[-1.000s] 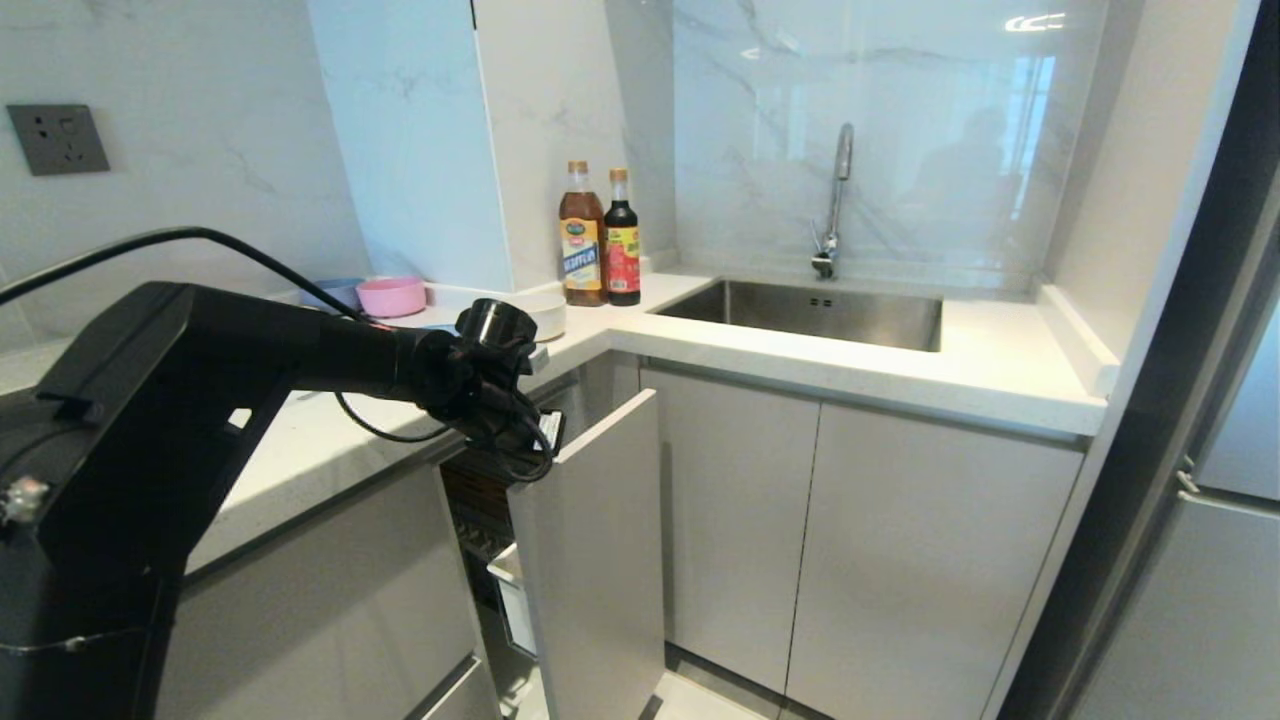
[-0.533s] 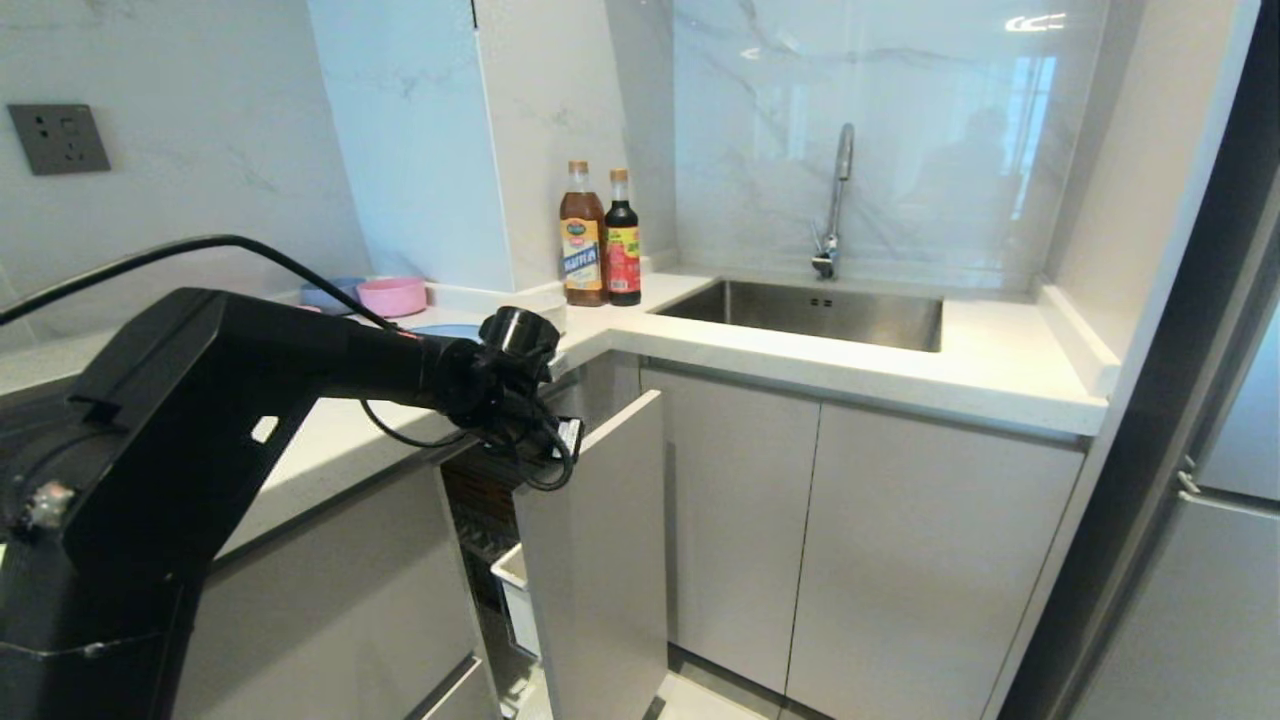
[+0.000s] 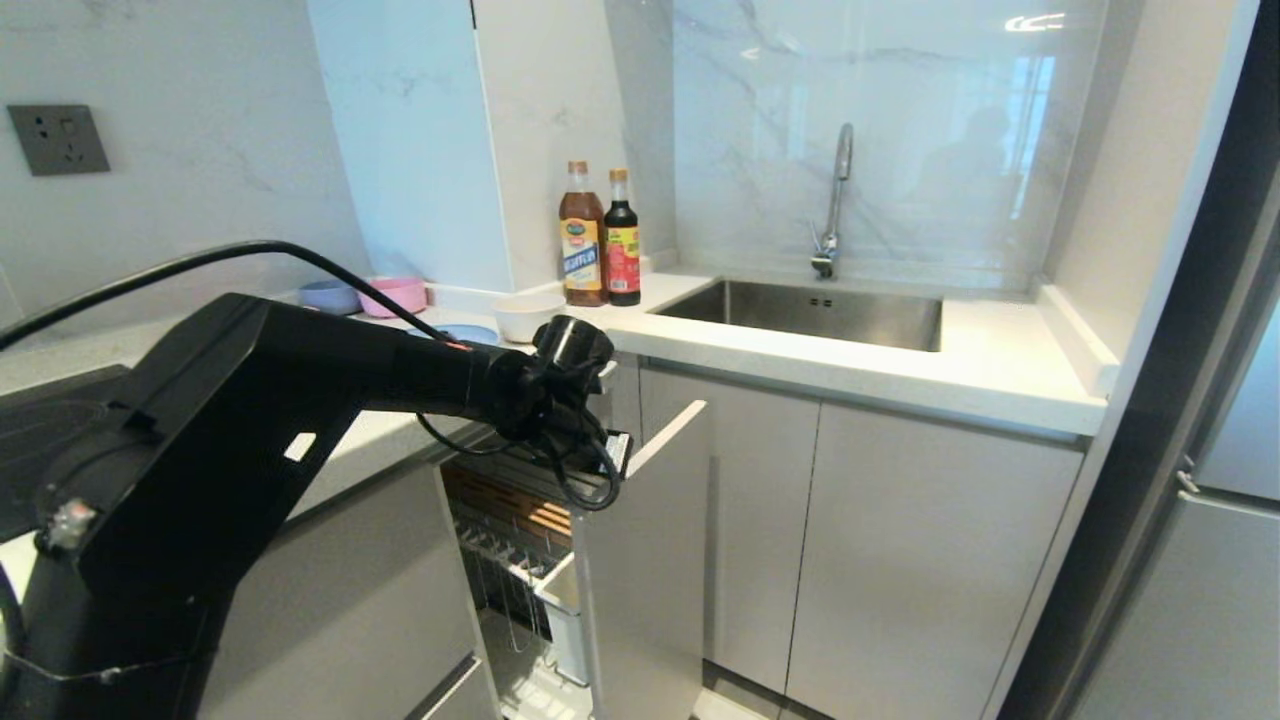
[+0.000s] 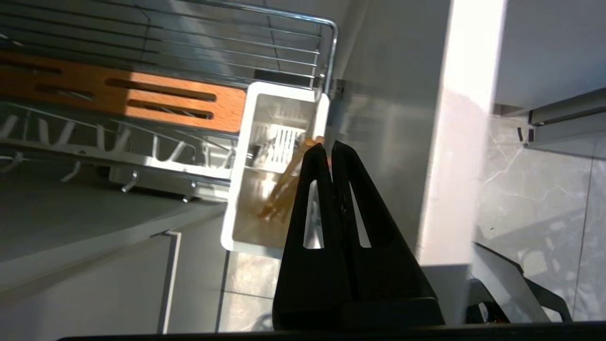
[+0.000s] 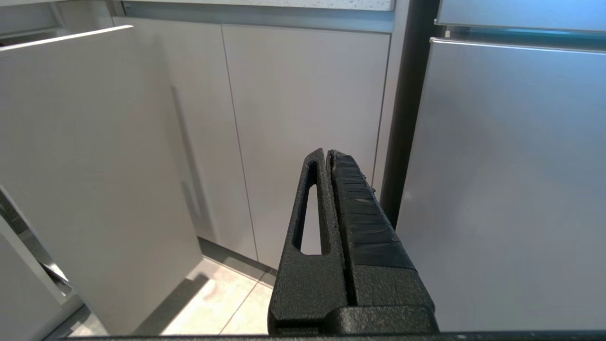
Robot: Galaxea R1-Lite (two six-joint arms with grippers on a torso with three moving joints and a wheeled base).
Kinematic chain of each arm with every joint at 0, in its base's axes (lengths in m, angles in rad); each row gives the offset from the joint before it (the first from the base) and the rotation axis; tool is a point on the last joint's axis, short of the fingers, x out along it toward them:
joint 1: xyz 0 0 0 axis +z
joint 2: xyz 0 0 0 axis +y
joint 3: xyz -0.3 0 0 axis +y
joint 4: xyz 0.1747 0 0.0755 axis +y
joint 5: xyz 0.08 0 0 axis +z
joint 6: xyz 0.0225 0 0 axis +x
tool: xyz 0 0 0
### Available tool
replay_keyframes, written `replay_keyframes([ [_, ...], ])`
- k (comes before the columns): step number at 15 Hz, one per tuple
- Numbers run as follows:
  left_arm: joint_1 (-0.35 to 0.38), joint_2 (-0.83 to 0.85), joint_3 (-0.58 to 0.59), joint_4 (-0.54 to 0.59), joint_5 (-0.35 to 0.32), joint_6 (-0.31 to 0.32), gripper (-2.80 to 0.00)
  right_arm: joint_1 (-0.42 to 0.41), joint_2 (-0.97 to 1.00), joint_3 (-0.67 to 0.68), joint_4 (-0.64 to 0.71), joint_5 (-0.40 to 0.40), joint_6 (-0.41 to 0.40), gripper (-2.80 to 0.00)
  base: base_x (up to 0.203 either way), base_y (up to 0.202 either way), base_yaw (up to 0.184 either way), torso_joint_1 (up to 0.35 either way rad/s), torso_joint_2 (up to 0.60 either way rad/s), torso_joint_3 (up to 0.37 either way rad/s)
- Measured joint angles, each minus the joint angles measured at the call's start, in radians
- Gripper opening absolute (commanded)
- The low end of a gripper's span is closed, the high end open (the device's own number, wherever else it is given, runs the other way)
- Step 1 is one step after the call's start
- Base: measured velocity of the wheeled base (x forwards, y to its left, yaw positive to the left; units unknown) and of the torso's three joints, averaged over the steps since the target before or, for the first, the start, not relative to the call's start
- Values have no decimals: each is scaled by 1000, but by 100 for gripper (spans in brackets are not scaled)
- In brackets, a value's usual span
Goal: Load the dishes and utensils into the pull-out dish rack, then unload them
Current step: Open the cupboard
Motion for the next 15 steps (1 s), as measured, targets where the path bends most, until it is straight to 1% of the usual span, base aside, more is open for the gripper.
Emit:
replay_keyframes([
  [3,-55,6,0,-1,6,-36,-280,0,0,0,0,0,0,-280,0,0,0,0,0,0],
  [6,-101,10,-1,-3,9,-43,-280,0,0,0,0,0,0,-280,0,0,0,0,0,0],
  [9,-147,17,-12,-5,7,-71,-280,0,0,0,0,0,0,-280,0,0,0,0,0,0],
  [15,-207,27,-27,-4,6,-79,-280,0,0,0,0,0,0,-280,0,0,0,0,0,0],
])
